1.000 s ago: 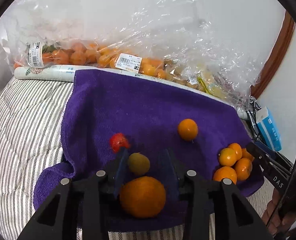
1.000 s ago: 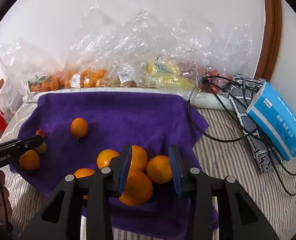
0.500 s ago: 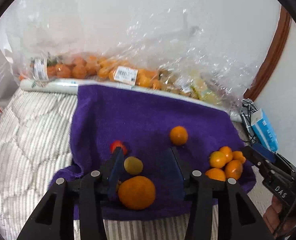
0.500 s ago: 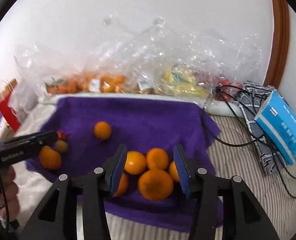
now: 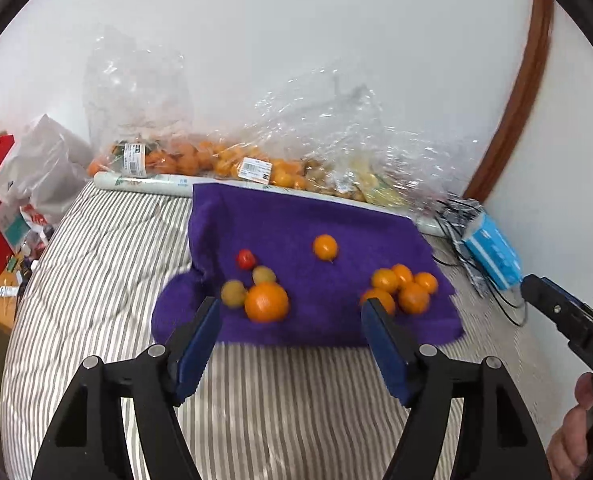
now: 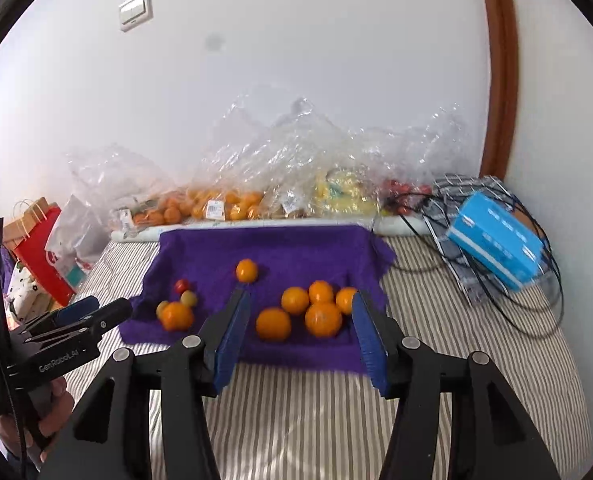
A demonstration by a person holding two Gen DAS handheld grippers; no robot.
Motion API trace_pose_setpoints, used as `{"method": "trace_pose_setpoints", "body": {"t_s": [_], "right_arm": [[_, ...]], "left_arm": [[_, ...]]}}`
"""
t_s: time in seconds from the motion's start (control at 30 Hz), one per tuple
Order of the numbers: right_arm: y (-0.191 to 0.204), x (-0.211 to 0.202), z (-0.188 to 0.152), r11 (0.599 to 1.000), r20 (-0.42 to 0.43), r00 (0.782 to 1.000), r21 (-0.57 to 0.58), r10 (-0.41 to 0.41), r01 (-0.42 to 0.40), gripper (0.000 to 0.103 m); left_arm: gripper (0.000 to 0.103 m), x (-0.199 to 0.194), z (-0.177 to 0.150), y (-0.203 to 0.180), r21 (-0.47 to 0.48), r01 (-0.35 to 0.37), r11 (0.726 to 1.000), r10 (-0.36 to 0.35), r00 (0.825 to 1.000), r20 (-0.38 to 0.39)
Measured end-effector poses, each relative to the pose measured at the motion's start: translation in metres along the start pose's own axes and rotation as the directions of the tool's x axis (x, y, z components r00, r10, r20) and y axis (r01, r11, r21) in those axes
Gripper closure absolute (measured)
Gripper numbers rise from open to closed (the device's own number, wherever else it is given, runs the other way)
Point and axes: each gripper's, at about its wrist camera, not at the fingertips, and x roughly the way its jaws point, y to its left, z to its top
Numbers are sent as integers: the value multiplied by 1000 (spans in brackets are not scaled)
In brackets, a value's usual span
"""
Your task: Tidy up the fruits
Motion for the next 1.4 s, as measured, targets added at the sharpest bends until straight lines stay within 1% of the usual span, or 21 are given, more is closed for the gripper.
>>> {"method": "trace_pose_setpoints", "body": {"t_s": [0.03, 0.1, 0.13, 0.17, 0.2, 0.23, 0.27, 0.4, 0.47, 0.53, 0.67, 0.83, 1.1, 1.23, 1.4], "right_arm": [[1, -11, -6, 1000, 2, 1000, -2, 6, -6, 49], [4, -28, -17, 1000, 13, 1000, -7, -8, 8, 38], [5, -34, -21, 1000, 19, 1000, -11, -19, 19, 29], [7, -41, -25, 999, 31, 999, -17, -31, 31, 25], [8, -53, -31, 998, 52, 998, -29, -46, 48, 24], [9, -61, -34, 998, 62, 997, -36, -56, 58, 20], [10, -64, -36, 997, 66, 996, -39, -60, 63, 14], [9, -93, -47, 997, 93, 993, -42, -67, 71, 2], [5, -104, -51, 997, 83, 994, -19, -78, 80, 1], [0, -113, -57, 997, 76, 995, -7, -71, 72, 1], [-3, -135, -69, 998, 96, 993, -13, -65, 66, 1], [-6, -153, -76, 998, 119, 991, -3, -57, 58, 1], [1, -163, -81, 995, 143, 986, -36, -89, 95, 1], [-2, -164, -82, 996, 141, 987, -26, -80, 85, 1], [-4, -163, -82, 996, 138, 987, -18, -87, 91, 1]], "left_arm": [[33, -7, -4, -2, 8, 0, 1000, 0, 1000, 0], [32, -22, -15, -9, 37, -8, 999, 8, 1000, -6], [31, -27, -18, -11, 47, -15, 999, 15, 1000, -3], [30, -35, -23, -15, 58, -32, 998, 31, 999, 8], [29, -41, -27, -16, 64, -42, 997, 41, 999, 17], [25, -49, -31, -19, 71, -58, 996, 56, 998, 31], [23, -56, -34, -20, 71, -64, 995, 61, 997, 40], [18, -80, -44, -25, 69, -72, 995, 67, 995, 70], [17, -93, -49, -28, 69, -89, 994, 83, 993, 89], [16, -103, -52, -30, 70, -90, 994, 83, 992, 98], [15, -118, -62, -35, 73, -91, 993, 83, 991, 108], [15, -131, -71, -45, 94, -92, 991, 80, 989, 125], [12, -143, -73, -54, 109, -108, 988, 92, 985, 144], [12, -145, -74, -55, 109, -108, 988, 91, 985, 147], [12, -145, -75, -56, 114, -108, 988, 91, 985, 144]]}}
